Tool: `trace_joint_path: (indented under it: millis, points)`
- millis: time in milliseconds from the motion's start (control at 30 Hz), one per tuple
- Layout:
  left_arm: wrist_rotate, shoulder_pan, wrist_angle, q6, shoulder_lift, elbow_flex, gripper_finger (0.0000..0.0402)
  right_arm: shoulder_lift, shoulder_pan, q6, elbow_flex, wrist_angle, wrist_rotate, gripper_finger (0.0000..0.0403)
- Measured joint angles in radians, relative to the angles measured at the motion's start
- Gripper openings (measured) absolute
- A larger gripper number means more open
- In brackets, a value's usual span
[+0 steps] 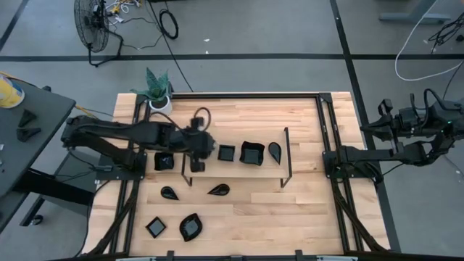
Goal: Pick & Place Mini shaped plates
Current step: Stack the leaf shaped plate on top of the leaf shaped plate on the shelf
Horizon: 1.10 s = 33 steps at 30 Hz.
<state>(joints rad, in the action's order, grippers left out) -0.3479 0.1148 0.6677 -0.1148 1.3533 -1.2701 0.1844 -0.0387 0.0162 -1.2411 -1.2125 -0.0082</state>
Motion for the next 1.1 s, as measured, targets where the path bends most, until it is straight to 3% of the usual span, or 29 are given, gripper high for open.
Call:
trace_joint_path:
  millis: [133,233,700,1100]
  points:
    - [-0.181,-0.001,0.126,0.045,-0.064,0.0,0.0099,0.0,0.0,0.0,0.0,0.0,0.0,0.0006]
    - [-0.235,-0.001,0.2,0.082,-0.105,0.0,0.0099,0.0,0.0,0.0,0.0,0.0,0.0,0.0006]
    - [-0.249,-0.078,0.481,0.437,-0.222,-0.001,0.0099,0.0,0.0,0.0,0.0,0.0,0.0,0.0006]
    - [-0.115,-0.222,0.671,0.655,-0.242,0.0,0.0099,0.0,0.0,0.0,0.0,0.0,0.0,0.0006]
